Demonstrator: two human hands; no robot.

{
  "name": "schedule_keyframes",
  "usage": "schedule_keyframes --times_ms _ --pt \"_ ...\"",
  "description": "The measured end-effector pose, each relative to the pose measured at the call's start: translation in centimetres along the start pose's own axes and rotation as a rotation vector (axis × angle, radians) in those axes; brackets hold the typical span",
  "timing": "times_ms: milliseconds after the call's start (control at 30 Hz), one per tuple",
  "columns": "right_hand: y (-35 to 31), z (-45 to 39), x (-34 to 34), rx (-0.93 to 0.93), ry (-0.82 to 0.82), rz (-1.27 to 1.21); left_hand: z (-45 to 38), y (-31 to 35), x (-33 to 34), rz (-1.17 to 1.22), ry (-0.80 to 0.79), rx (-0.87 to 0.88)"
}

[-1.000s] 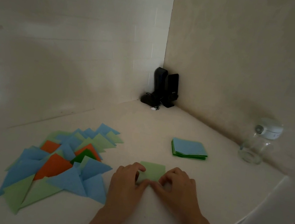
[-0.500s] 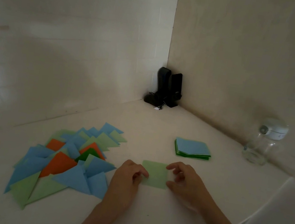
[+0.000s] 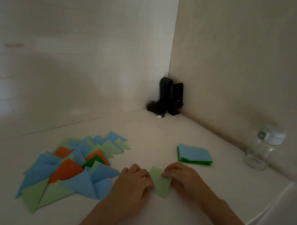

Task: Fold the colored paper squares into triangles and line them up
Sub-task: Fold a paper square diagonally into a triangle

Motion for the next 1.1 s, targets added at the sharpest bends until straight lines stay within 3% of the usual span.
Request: schedule_keyframes --times_ms 167,400,733,1100 --pt "-1.3 0.5 -1.0 0.010 0.054 0.021 0.8 0.9 -0.5 -0.131 0.127 -0.058" --pt "-4.4 1.0 -1.5 -0.063 0.116 0.164 1.0 0.7 0.2 -0.093 0.163 -0.080" --pt "-0.4 3.2 0.6 0.387 0.177 0.030 0.7 -3.1 0.0 0.126 0.193 -0.301" --pt "-0.9 2.2 1.0 0.623 0.057 0.161 0.1 -2.9 1.3 0.093 0.176 -0.449"
Point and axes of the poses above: each hand's wrist, its own z-axis away from the middle knuckle, its own x-axis out of the palm, y = z × x, the point moved 8 cm from there along -z, towards the middle knuckle, and after that the axes turned 14 degrees about -x, right-handed, at the moved point
